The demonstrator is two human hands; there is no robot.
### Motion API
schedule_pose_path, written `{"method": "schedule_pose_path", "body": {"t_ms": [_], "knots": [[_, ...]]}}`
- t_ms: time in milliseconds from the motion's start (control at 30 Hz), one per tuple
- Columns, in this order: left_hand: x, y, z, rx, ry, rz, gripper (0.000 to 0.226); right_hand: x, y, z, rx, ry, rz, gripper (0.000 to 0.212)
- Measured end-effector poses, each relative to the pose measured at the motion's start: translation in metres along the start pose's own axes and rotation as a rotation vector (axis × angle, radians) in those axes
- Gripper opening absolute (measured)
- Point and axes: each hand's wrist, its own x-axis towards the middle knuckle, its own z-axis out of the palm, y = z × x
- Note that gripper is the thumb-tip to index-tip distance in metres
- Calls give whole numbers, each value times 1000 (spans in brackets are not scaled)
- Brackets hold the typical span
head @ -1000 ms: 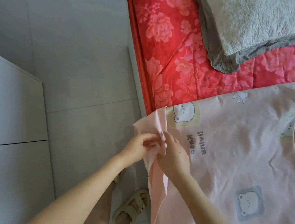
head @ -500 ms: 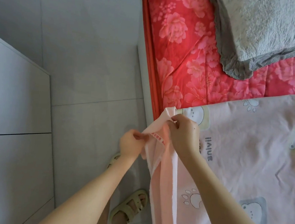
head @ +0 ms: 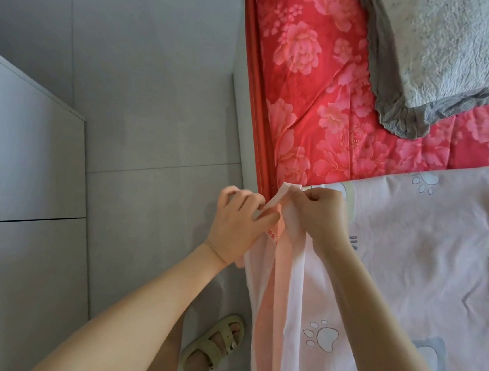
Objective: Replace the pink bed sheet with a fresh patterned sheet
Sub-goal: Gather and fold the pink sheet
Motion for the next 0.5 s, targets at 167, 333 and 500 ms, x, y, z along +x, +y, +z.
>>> {"method": "schedule_pose_path", "body": {"t_ms": [167, 333, 500], "knots": [[11, -13, -7, -135, -101, -185, 3, -3, 0, -4, 14, -45, -21, 55], [16, -13, -62, -383, -86, -147, 26, -21, -9, -12, -50, 33, -157, 46], [32, -29, -68, -430, -179, -348, 14, 8, 5, -33, -730, 161, -535, 41]]}}
